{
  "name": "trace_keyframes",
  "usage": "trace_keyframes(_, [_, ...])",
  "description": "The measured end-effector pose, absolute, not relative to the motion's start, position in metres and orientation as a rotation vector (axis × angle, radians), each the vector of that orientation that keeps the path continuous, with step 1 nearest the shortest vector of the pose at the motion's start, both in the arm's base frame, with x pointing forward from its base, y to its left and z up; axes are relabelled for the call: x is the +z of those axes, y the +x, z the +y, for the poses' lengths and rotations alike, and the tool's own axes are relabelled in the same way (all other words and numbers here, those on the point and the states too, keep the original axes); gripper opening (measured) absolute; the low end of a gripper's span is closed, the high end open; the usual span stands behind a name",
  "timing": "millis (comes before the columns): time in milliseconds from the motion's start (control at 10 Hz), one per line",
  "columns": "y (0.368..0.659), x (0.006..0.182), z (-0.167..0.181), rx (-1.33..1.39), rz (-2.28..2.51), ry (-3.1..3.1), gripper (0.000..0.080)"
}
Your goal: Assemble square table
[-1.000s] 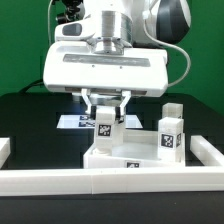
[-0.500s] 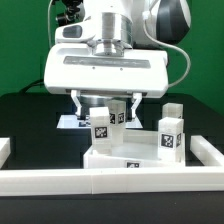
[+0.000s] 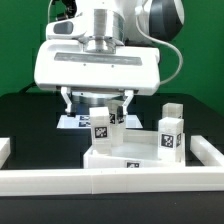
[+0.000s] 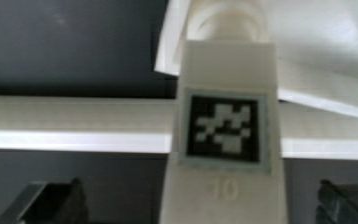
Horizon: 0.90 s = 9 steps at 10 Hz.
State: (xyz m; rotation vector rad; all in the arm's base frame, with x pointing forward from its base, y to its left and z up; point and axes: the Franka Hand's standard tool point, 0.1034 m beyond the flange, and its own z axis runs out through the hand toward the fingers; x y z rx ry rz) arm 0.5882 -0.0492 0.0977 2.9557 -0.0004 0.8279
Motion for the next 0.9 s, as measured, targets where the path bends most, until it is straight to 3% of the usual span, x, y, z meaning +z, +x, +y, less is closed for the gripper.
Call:
trace_keyframes(300, [0.589,0.104,-0.049,0.760,-0.007,3.014,0.0649])
trace_keyframes(600, [0.589,0.100,-0.025,0.457,-0.045,3.209,0.0649])
trace_keyframes(900, [0.594,0.094,-0.031,0.264,0.009,3.265,0.0649])
